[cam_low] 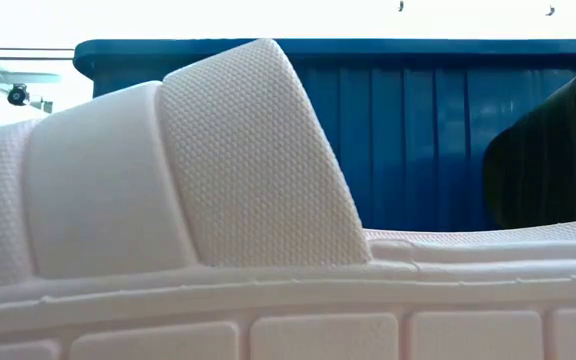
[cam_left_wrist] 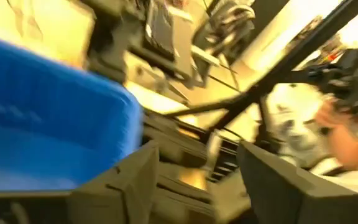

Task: Pick and place slides into bin
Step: Put the pink slide into the blue container

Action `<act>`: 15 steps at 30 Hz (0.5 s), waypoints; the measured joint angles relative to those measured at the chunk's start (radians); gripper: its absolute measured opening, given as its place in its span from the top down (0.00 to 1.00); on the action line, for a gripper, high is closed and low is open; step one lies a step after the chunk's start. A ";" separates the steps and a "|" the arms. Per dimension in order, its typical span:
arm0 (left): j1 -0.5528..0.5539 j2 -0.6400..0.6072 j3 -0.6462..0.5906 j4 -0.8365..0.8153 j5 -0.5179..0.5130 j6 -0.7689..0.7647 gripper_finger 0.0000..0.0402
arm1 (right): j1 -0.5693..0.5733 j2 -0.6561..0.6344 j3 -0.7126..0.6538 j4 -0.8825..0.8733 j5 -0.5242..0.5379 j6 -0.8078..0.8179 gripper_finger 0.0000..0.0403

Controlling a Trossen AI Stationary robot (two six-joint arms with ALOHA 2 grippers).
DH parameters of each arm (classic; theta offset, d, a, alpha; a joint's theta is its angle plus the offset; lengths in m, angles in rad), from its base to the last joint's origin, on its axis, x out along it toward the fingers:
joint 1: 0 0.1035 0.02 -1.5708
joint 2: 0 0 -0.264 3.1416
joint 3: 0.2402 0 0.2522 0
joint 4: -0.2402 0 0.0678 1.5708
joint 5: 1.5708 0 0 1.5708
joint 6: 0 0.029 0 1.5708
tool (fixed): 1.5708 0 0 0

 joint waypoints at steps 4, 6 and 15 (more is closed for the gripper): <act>-0.081 0.007 -0.009 -0.003 -0.001 -0.213 0.43 | 0.000 0.000 0.000 -0.062 0.000 0.000 0.93; -0.123 0.007 -0.027 -0.019 -0.001 -0.323 0.44 | 0.000 0.000 0.000 -0.093 0.000 0.000 0.93; -0.310 0.010 -0.136 -0.106 -0.002 -0.847 0.48 | 0.000 0.000 -0.001 -0.161 0.000 -0.004 0.93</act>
